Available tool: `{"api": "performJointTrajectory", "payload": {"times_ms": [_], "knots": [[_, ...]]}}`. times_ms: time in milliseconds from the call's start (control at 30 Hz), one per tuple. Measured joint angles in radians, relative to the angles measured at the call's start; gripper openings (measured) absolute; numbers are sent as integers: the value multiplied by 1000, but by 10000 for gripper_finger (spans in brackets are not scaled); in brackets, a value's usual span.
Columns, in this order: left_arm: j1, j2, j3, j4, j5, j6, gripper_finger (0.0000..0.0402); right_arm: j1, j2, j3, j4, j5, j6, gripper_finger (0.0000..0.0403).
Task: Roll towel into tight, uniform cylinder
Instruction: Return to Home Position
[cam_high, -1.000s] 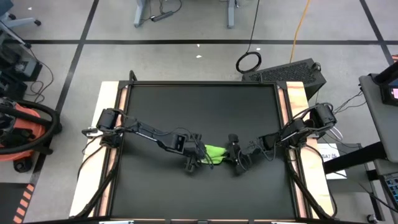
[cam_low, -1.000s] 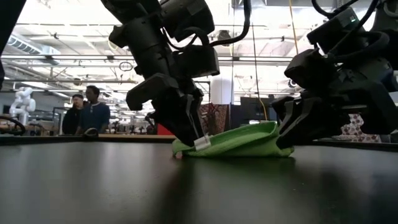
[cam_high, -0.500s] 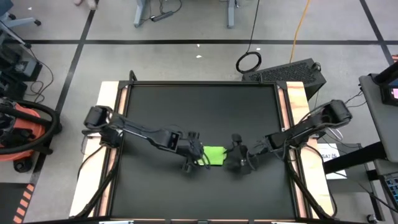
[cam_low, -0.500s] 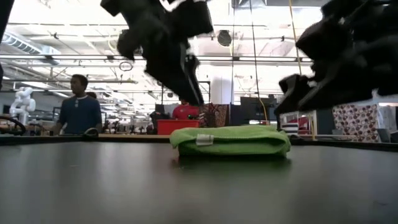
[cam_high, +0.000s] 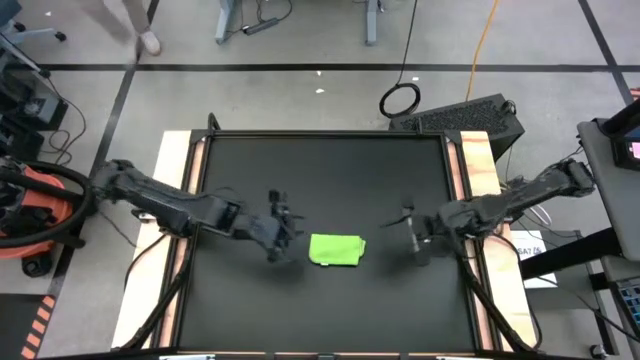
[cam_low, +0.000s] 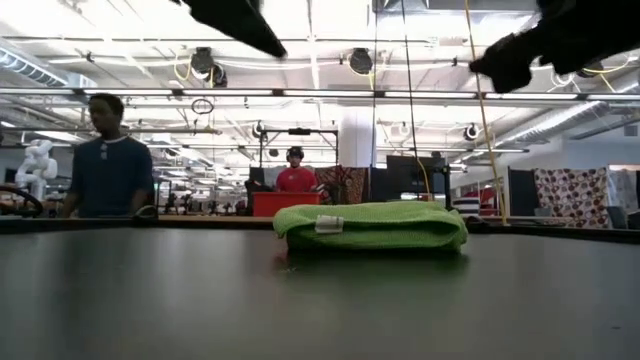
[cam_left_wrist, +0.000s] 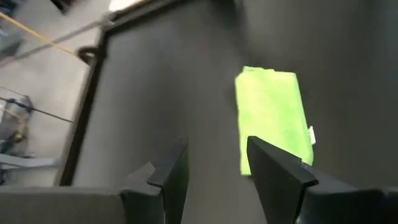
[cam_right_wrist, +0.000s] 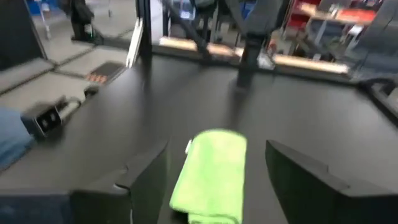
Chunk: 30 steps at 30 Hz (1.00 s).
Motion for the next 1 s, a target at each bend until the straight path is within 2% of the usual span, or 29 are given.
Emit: {"api": "performJointTrajectory", "payload": {"times_ms": [200,500,767,967,1000], "knots": [[-70,-245,-233,125,-108,-57,167,4,-270,1,-218,46,-12,231],[-164,-563,-665,474,-204,-152,167,4,-590,-18,-460,49,29,200],[-206,-709,-913,739,-269,-152,167,4,-770,-131,-388,100,36,191],[-206,-755,-1087,985,-299,-133,167,4,-777,-261,-320,106,55,191],[-205,-761,-1095,985,-314,-129,167,4,-778,-283,-311,103,56,191]]}}
